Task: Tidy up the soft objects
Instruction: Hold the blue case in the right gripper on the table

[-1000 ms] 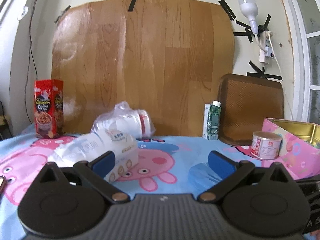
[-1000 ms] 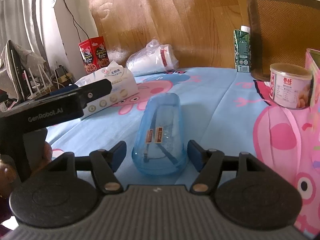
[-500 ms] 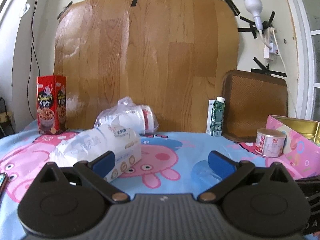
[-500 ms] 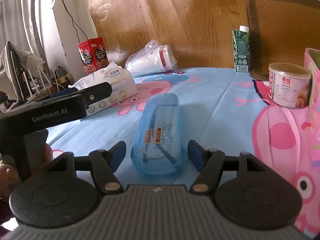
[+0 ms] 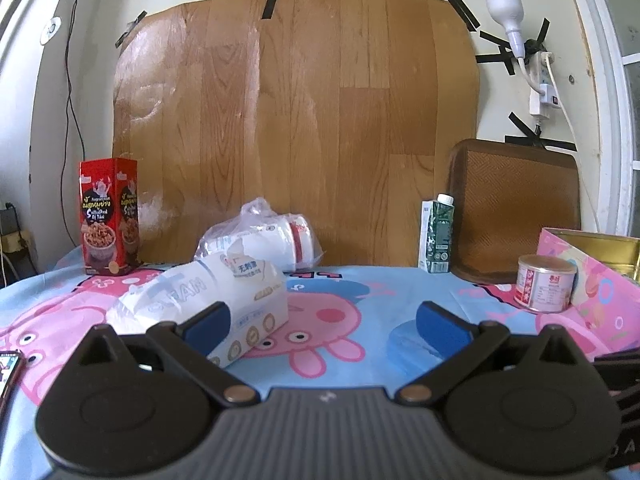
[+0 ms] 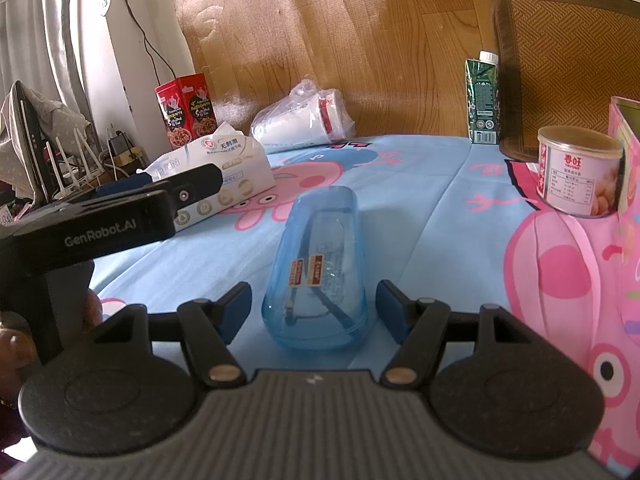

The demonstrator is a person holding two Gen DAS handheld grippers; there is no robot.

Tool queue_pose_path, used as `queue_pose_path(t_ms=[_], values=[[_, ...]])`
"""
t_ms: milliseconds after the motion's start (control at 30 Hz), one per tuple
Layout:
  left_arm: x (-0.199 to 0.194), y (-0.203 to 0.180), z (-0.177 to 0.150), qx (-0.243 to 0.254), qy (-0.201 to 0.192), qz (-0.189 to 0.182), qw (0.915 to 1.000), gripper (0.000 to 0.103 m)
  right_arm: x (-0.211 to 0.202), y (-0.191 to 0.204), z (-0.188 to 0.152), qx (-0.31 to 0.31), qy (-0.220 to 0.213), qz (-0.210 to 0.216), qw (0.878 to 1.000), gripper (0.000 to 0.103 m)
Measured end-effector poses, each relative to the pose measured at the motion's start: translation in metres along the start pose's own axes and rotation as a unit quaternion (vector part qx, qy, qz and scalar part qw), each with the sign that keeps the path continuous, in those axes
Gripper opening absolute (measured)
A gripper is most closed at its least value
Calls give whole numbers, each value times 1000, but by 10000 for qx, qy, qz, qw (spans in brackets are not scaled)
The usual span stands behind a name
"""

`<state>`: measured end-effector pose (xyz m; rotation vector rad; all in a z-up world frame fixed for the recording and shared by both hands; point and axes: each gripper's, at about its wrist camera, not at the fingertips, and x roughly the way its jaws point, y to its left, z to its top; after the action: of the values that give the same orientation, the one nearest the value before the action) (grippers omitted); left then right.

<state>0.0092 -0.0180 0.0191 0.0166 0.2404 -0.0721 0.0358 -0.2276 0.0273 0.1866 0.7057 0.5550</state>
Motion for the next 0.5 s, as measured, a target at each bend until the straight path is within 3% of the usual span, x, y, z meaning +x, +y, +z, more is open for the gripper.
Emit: queue_pose_path(t_ms=[500], values=[[5,2,0,-51,122,-151,9998,103,0,1,0,3,0,-4,10000,72]])
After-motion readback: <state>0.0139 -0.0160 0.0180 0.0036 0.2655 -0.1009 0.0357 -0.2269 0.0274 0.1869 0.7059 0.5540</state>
